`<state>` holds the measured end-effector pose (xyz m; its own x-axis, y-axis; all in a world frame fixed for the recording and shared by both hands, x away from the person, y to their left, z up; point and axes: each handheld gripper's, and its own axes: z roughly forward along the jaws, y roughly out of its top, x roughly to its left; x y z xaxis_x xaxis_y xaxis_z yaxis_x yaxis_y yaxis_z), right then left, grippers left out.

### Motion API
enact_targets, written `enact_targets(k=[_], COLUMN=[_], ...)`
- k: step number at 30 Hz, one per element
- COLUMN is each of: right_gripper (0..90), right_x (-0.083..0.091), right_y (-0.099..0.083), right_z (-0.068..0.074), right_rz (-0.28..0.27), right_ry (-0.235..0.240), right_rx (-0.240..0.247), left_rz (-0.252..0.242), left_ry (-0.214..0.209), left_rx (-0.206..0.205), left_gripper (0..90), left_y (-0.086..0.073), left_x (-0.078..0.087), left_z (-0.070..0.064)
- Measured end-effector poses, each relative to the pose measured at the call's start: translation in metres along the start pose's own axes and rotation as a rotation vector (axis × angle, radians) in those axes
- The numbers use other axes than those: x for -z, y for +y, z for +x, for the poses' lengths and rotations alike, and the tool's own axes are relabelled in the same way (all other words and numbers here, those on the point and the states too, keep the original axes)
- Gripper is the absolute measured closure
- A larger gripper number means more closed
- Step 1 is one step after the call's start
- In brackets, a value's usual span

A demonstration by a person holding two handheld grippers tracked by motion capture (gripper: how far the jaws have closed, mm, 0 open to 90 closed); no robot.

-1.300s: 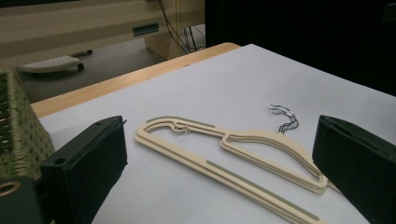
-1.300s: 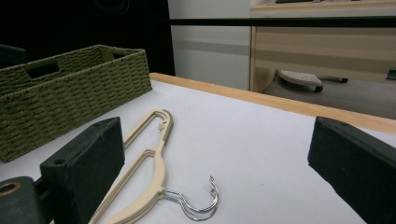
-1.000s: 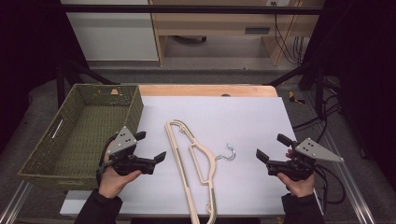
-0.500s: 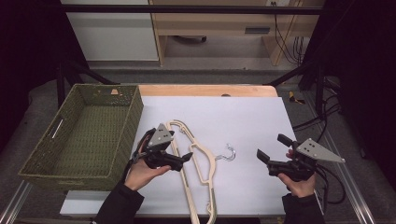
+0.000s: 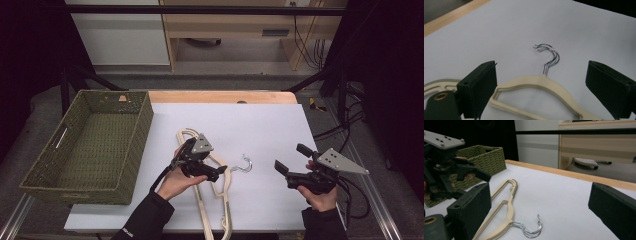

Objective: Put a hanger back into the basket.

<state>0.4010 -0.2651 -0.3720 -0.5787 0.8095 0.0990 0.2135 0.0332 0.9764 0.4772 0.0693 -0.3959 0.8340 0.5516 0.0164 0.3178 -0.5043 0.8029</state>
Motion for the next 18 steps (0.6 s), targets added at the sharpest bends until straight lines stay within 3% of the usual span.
enact_targets(k=[6, 11, 15, 18], right_gripper=[5.2, 5.2, 5.1, 5.2], right_x=[0.000, -0.001, 0.000, -0.001], right_y=[0.000, 0.000, 0.000, 0.000], right_z=[0.000, 0.000, 0.000, 0.000], right_rz=[0.000, -0.002, -0.001, -0.002], right_ry=[0.001, 0.003, 0.002, 0.005], right_rx=[-0.002, -0.003, -0.002, -0.002], left_rz=[0.052, 0.068, 0.104, 0.115], left_ry=[-0.031, -0.046, -0.047, -0.048], left_rx=[0.005, 0.005, -0.026, -0.023], left_gripper=[15.7, 20.8, 30.1, 37.6], left_y=[0.000, 0.000, -0.002, -0.003], left_x=[-0.031, -0.047, -0.064, -0.072], left_z=[-0.002, -0.004, -0.004, -0.005])
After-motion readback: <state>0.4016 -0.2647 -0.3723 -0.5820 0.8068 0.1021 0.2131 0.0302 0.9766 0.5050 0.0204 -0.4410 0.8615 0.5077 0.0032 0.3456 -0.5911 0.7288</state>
